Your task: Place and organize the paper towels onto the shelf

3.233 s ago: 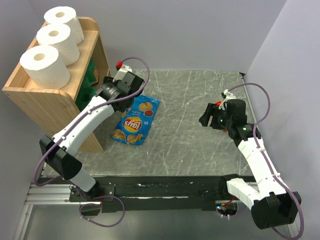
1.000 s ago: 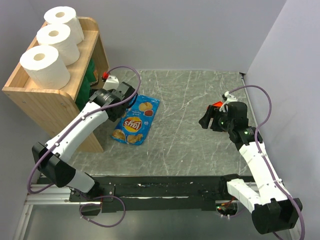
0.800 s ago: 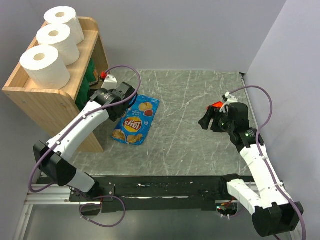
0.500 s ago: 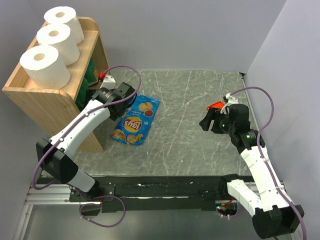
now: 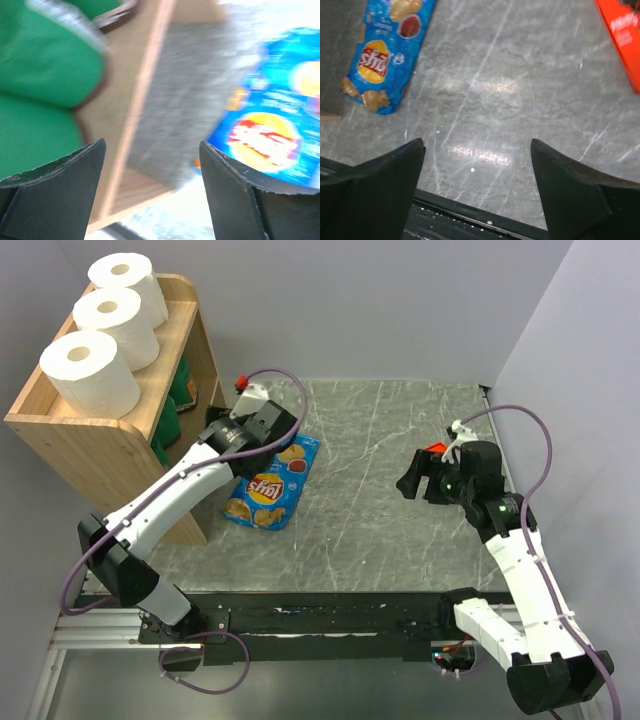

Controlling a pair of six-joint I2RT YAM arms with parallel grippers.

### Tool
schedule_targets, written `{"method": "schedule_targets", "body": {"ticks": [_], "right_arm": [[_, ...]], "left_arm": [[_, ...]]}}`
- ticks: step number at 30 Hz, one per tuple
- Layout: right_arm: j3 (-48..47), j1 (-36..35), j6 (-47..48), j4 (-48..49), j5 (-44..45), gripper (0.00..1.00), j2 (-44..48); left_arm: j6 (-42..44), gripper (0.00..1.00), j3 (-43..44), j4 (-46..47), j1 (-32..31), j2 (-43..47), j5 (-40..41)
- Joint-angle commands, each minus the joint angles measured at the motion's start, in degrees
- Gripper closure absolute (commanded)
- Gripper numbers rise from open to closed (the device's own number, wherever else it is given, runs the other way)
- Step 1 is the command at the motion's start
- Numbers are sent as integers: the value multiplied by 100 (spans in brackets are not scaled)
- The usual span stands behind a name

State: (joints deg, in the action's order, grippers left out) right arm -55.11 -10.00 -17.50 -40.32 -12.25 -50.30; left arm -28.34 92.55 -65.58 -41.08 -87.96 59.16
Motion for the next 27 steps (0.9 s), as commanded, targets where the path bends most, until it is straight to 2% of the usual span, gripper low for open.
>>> {"method": "schedule_targets", "body": {"ticks": [1, 5, 6, 7, 10, 16, 27], "right_arm": [[-745, -169, -61, -239, -181, 0, 3], [-1089, -195, -271, -301, -436, 1, 47], [-1246, -195, -368, -336, -410, 0, 64], [-1308, -187, -386, -380, -366, 1, 108], [-1432, -195, -465, -363, -235, 0, 283], [-1327, -187, -685, -47, -190, 0, 758], [-1379, -195, -817, 6, -164, 1, 988]], "left_arm": [[986, 17, 105, 1370, -427, 174, -878], [1321, 12, -472, 2592, -506, 884, -2318], [1374, 11, -623, 3186, -515, 1051, -2878], [1453, 2, -772, 3436, -506, 1401, -3188], [1603, 4, -1326, 4330, -515, 2043, -4171], [1630, 4, -1872, 4835, -515, 2634, -4816], [1393, 4, -2233, 5046, -506, 3057, -5229]]}}
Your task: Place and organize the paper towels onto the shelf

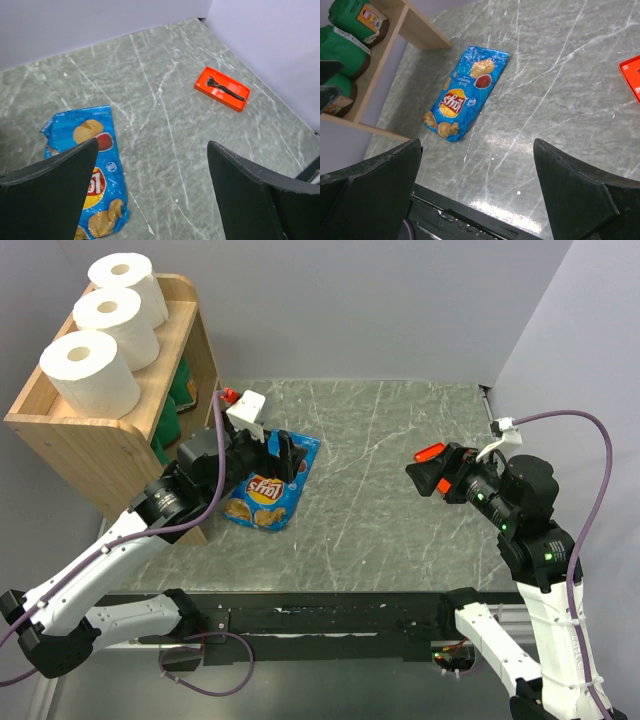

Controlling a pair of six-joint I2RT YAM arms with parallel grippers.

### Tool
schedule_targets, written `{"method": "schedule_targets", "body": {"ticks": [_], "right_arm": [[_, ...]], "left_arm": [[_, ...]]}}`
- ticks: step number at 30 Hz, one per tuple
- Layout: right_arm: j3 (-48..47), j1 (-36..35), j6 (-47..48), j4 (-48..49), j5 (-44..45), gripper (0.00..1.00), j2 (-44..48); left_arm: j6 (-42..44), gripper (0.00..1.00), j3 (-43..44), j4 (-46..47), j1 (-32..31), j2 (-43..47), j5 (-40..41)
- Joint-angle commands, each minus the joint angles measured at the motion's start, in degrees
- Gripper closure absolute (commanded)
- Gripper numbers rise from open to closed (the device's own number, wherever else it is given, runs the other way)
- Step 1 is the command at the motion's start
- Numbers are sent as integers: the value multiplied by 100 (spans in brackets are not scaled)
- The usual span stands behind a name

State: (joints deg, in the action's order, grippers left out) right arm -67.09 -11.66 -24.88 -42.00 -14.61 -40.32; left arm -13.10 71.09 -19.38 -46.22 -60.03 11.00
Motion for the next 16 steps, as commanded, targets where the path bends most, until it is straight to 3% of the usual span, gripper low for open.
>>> {"method": "schedule_targets", "body": {"ticks": [1, 16], "right_arm": [[-182, -29, -87, 157, 64, 0, -29], [-146, -29, -140, 174, 90, 0, -91]], "left_arm": [[-148, 4, -113, 461, -1, 342, -450], [-140, 4, -201, 461, 7, 466, -468]]}}
